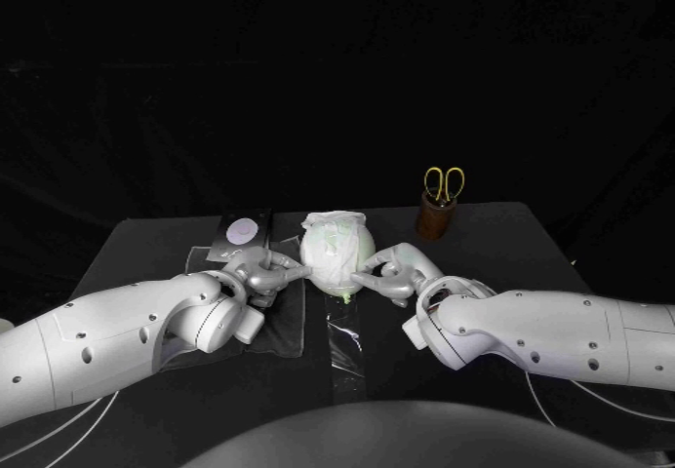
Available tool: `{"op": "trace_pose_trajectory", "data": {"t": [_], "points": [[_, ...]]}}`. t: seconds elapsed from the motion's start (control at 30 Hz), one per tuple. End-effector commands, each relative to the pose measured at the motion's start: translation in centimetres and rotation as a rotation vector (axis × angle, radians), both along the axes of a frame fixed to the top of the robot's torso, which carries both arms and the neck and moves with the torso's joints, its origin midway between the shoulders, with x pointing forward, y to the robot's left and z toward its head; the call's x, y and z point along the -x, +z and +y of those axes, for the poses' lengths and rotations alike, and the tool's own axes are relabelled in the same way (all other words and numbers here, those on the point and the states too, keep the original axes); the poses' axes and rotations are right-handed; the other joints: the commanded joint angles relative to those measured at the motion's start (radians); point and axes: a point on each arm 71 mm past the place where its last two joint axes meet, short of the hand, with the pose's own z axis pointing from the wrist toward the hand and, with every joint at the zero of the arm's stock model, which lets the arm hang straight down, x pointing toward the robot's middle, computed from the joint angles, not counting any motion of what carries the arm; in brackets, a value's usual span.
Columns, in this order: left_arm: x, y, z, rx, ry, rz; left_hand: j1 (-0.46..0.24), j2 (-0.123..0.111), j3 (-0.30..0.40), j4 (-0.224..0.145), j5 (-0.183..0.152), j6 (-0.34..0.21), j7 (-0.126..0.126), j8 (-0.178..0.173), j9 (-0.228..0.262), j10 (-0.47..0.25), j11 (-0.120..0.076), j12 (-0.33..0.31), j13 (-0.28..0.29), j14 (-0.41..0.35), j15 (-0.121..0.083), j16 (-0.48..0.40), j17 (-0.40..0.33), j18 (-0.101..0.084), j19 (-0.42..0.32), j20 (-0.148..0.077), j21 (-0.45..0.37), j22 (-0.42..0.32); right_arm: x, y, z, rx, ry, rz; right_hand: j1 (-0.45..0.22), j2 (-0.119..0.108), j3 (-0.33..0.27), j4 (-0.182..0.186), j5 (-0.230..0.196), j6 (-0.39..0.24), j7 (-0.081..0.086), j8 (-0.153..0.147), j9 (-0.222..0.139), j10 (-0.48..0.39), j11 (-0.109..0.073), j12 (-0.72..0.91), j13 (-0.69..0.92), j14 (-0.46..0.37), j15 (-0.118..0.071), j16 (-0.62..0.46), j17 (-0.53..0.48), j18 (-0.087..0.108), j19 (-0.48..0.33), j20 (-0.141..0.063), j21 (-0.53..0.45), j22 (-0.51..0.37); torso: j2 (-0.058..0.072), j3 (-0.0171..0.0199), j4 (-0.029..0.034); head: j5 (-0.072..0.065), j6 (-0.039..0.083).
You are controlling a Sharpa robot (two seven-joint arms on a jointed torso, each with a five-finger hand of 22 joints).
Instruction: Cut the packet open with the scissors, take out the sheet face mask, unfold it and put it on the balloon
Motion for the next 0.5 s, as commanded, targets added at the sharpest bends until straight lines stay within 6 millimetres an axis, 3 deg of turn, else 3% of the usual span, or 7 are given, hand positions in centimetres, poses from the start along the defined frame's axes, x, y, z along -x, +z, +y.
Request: {"op": "trace_pose_trajectory", "data": {"t": [0.03,0.07,0.1,0.13,0.3,0.33,0.5], "points": [[0.17,0.04,0.06,0.035,0.003,0.019,0.006,-0.003,0.041,-0.019,-0.002,-0.007,0.000,0.009,0.046,0.033,-0.024,-0.004,0.000,0.109,-0.005,0.004,0.263,-0.005,0.006,-0.005,0.003,0.106,0.00,-0.05,-0.03,0.007,0.008,-0.002,-0.002,0.007,-0.003,0.002,-0.005,0.006,0.001,0.000,-0.001,0.108,-0.004,0.003,0.263,0.106,-0.005,0.004,0.263,0.005,-0.005,-0.001,-0.004,0.000,0.000,0.0000,0.0005,0.001,0.000],[0.22,0.02,0.16,0.036,0.002,0.023,0.006,-0.003,0.041,-0.019,-0.002,-0.007,0.000,0.009,0.046,0.033,-0.024,-0.004,0.000,0.109,-0.005,0.004,0.263,-0.005,0.006,-0.005,0.003,0.106,-0.01,-0.06,-0.05,0.007,0.008,-0.002,-0.002,0.007,-0.003,0.002,-0.005,0.006,0.001,0.000,-0.001,0.108,-0.004,0.003,0.263,0.106,-0.005,0.004,0.263,0.005,-0.005,-0.001,-0.004,0.000,0.000,-0.0001,0.0005,0.000,0.000],[0.27,0.00,0.23,0.037,0.001,0.027,-0.051,-0.056,0.156,-0.029,0.005,-0.022,0.001,0.026,0.078,0.038,-0.023,-0.010,0.005,0.109,-0.006,0.004,0.263,-0.006,0.006,-0.005,0.003,0.107,-0.02,-0.06,-0.06,0.007,0.007,-0.002,-0.002,0.007,-0.003,0.002,-0.005,0.006,0.001,0.000,-0.001,0.108,-0.004,0.003,0.263,0.106,-0.005,0.004,0.263,0.005,-0.005,-0.001,-0.004,0.000,0.000,-0.0003,-0.0001,0.001,0.000],[0.32,-0.02,0.32,0.038,0.000,0.032,-0.064,-0.063,0.190,-0.035,-0.001,-0.021,0.000,0.032,0.086,0.039,-0.024,-0.011,0.006,0.109,-0.005,0.004,0.263,-0.006,0.006,-0.005,0.003,0.108,-0.03,-0.06,-0.08,0.007,0.007,-0.003,-0.002,0.007,-0.003,0.002,-0.005,0.006,0.001,0.000,-0.001,0.108,-0.004,0.003,0.263,0.106,-0.005,0.004,0.263,0.005,-0.005,-0.001,-0.004,0.000,0.000,-0.0004,-0.0002,0.001,0.000],[0.57,-0.10,0.58,0.044,-0.010,0.052,-0.064,-0.063,0.190,-0.035,-0.001,-0.021,0.000,0.032,0.086,0.039,-0.024,-0.011,0.006,0.109,-0.005,0.004,0.263,-0.006,0.006,-0.005,0.003,0.108,-0.06,-0.08,-0.15,0.008,0.004,-0.003,-0.002,0.007,-0.003,0.002,-0.005,0.006,0.001,0.000,-0.001,0.108,-0.004,0.003,0.263,0.106,-0.005,0.004,0.263,0.005,-0.005,-0.001,-0.004,0.000,0.001,-0.0001,-0.0004,0.001,0.000],[0.61,-0.11,0.61,0.045,-0.013,0.055,-0.127,-0.105,0.304,-0.064,-0.003,-0.027,-0.001,0.045,0.114,0.043,-0.023,-0.016,0.011,0.109,-0.005,0.004,0.263,-0.006,0.006,-0.005,0.003,0.109,-0.07,-0.09,-0.16,0.008,0.004,-0.003,-0.002,0.007,-0.003,0.002,-0.005,0.006,0.001,0.000,-0.001,0.108,-0.004,0.003,0.263,0.106,-0.005,0.004,0.263,0.005,-0.005,-0.001,-0.004,0.000,0.001,-0.0001,-0.0002,0.001,0.000],[0.89,-0.17,0.50,0.057,-0.040,0.077,-0.141,-0.114,0.330,-0.075,-0.001,-0.027,0.000,0.049,0.121,0.044,-0.024,-0.017,0.012,0.109,-0.005,0.004,0.263,-0.006,0.007,-0.005,0.003,0.110,-0.10,-0.10,-0.18,0.009,0.003,-0.003,-0.002,0.007,-0.003,0.002,-0.005,0.006,0.001,0.000,-0.001,0.108,-0.004,0.003,0.263,0.106,-0.005,0.004,0.263,0.005,-0.005,-0.001,-0.004,0.000,0.001,-0.0001,-0.0005,0.001,0.000]]}}
